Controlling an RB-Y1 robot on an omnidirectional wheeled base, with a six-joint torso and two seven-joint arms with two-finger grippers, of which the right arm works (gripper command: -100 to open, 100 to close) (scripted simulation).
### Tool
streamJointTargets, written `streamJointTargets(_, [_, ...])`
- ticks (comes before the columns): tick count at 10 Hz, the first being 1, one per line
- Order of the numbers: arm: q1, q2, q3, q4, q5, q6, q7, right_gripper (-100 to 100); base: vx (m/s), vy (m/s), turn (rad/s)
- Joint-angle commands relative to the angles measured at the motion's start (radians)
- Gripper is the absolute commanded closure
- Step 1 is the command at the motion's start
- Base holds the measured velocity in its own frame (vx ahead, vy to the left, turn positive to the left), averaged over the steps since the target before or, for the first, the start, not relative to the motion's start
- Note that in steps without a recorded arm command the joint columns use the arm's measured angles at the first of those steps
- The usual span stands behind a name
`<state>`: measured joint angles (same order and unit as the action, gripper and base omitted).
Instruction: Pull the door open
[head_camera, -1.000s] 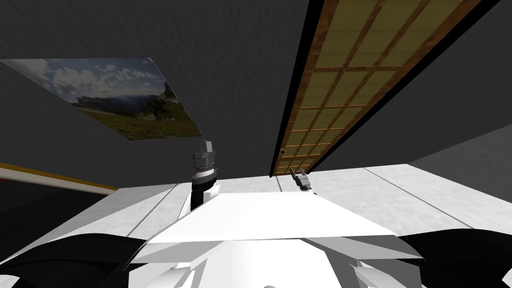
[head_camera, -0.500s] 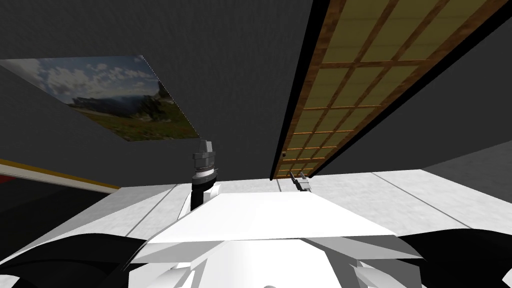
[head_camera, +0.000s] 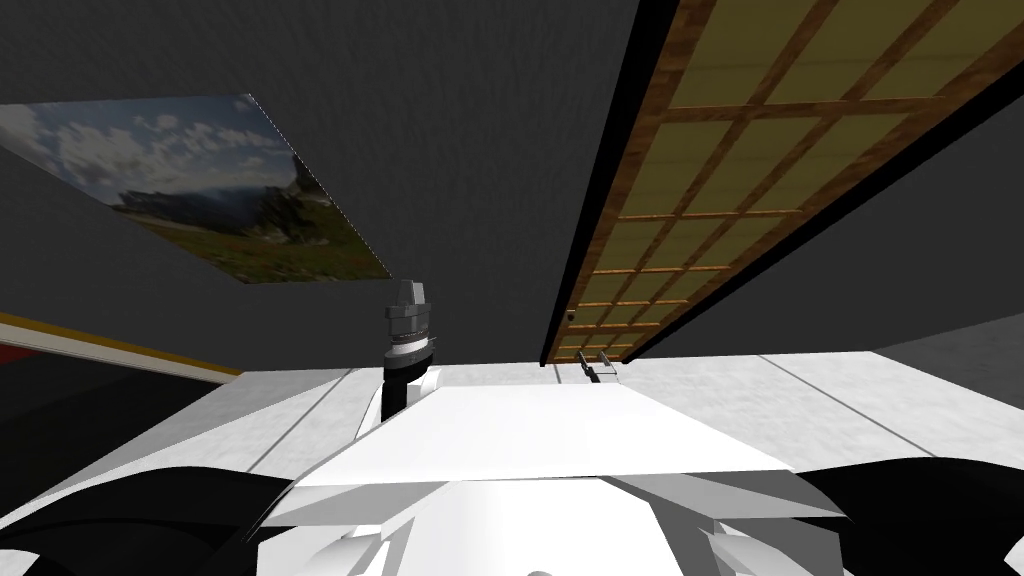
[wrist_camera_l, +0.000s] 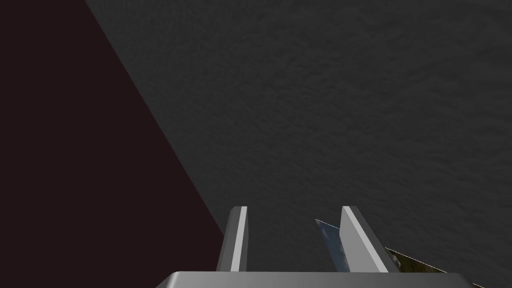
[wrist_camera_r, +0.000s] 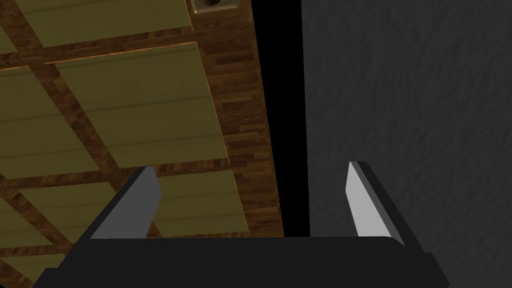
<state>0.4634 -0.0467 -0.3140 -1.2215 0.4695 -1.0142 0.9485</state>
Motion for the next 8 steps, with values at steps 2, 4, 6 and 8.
streamJointTargets(2, [0.002, 0.009, -0.017, 0.049, 0.018, -0.017, 0.043, -100, 0.151, -0.083, 0.047])
streamJointTargets(4, [0.002, 0.015, -0.024, 0.070, 0.026, -0.024, 0.062, -100, 0.102, -0.028, 0.022])
streamJointTargets(6, [0.002, 0.027, -0.036, 0.109, 0.039, -0.037, 0.095, -100, 0.120, -0.048, 0.040])
streamJointTargets(8, [0.002, 0.035, -0.044, 0.131, 0.047, -0.045, 0.114, -100, 0.113, -0.066, 0.026])
